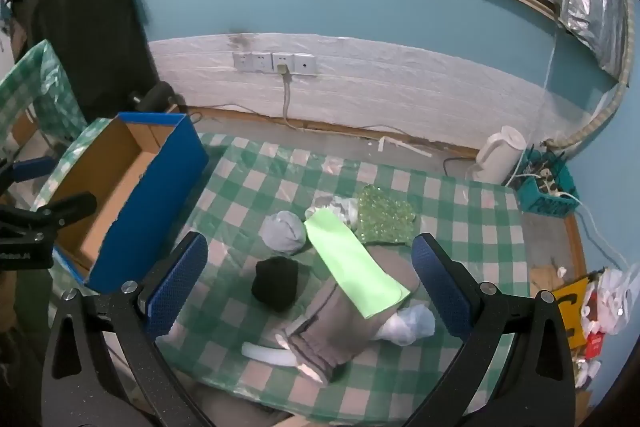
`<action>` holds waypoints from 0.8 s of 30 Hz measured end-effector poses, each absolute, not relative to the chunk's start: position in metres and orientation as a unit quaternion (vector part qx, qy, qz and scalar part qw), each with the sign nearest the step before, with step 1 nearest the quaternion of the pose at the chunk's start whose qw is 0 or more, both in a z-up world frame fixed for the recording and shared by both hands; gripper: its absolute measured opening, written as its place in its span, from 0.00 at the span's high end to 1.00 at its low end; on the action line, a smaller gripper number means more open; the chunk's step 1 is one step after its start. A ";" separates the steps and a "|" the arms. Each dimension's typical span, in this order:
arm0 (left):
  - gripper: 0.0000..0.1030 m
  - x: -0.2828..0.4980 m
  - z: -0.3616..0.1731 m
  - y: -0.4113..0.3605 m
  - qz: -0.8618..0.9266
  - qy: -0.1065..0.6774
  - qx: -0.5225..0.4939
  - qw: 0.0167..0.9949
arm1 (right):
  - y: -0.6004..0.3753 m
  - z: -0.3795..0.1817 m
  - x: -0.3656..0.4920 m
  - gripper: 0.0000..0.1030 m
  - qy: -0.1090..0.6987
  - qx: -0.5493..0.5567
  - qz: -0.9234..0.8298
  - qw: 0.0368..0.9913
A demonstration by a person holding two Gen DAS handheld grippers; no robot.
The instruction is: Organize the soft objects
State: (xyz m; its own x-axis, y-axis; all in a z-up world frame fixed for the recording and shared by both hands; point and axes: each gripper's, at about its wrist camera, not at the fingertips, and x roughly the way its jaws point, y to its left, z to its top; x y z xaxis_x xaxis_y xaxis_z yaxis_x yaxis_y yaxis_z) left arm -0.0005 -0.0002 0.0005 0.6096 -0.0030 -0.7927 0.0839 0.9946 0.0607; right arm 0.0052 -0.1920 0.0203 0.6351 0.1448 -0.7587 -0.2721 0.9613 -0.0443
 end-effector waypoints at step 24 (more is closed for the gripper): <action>0.02 -0.002 0.002 -0.004 -0.030 0.427 0.048 0.902 | -0.195 0.019 0.008 0.02 0.418 -0.069 0.116 0.898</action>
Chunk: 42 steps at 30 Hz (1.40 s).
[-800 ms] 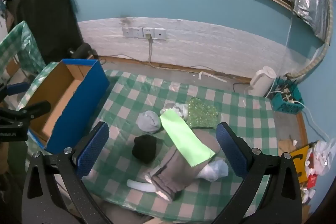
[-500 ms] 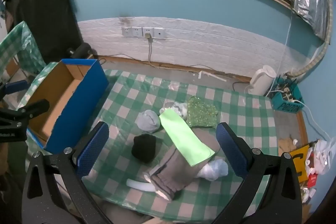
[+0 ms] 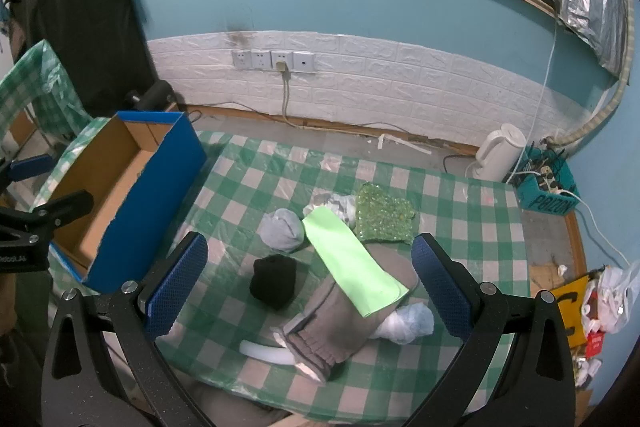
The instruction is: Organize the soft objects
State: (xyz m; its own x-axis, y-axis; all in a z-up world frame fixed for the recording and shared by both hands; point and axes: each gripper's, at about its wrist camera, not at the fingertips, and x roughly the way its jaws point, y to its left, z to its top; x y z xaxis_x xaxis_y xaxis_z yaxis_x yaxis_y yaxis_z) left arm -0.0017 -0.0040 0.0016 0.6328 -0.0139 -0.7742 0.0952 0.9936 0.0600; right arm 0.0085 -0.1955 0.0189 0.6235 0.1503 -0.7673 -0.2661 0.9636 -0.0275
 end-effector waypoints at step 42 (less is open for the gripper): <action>0.02 -0.005 0.001 -0.005 -0.032 0.429 0.044 0.902 | -0.196 0.020 0.010 0.02 0.421 -0.072 0.115 0.897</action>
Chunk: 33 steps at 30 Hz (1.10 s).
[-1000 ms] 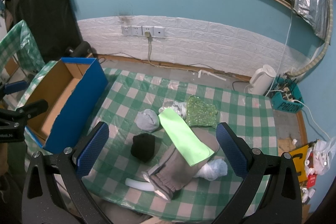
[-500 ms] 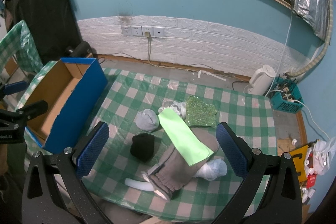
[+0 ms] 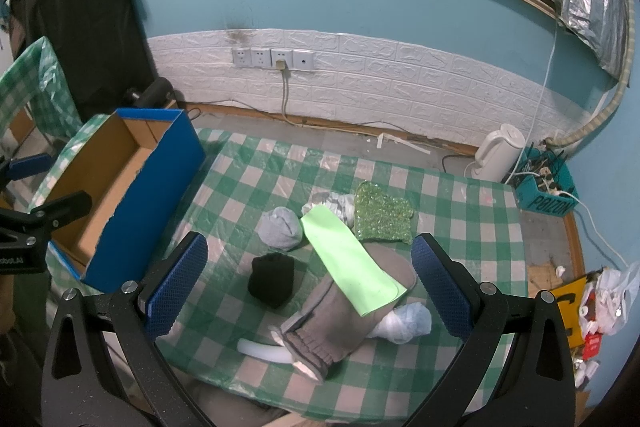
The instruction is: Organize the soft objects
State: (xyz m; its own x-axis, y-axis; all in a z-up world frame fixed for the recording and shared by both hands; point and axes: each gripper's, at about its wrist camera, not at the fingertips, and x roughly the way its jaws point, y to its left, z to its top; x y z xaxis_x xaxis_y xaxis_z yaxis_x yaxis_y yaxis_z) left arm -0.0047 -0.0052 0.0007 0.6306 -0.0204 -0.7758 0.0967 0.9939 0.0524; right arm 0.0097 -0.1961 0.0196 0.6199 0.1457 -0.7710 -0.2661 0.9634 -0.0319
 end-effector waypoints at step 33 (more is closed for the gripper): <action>0.02 -0.009 -0.007 -0.015 -0.036 0.435 0.047 0.899 | -0.199 0.019 0.013 0.02 0.427 -0.071 0.113 0.894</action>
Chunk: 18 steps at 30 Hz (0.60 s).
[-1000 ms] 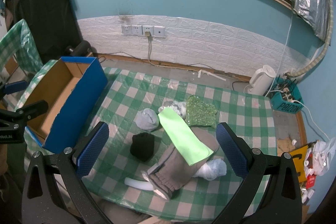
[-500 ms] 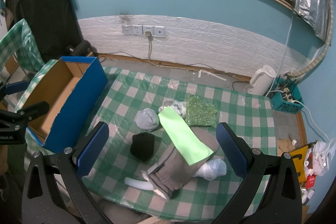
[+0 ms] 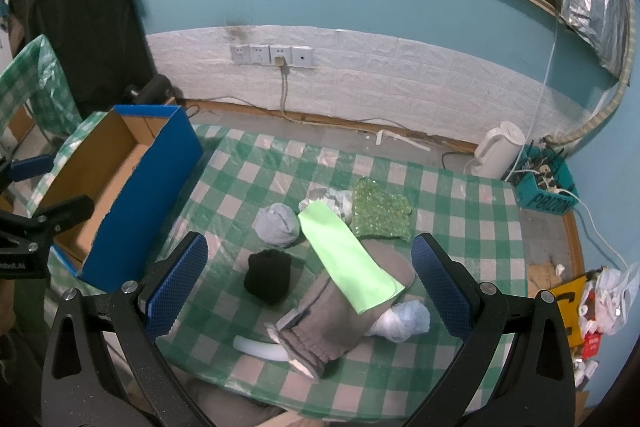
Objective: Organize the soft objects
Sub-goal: 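Move the right tool to the light green foam sheet and grasp it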
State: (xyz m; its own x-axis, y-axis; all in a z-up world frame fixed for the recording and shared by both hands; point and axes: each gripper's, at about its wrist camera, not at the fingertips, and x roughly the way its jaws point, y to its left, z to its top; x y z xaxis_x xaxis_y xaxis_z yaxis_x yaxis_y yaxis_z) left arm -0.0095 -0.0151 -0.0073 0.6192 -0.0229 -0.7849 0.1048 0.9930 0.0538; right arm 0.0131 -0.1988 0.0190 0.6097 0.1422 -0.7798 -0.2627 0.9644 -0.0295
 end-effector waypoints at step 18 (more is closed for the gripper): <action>0.02 0.027 -0.048 -0.043 -0.048 0.497 0.064 0.864 | -0.217 -0.021 0.061 0.02 0.476 -0.093 0.129 0.865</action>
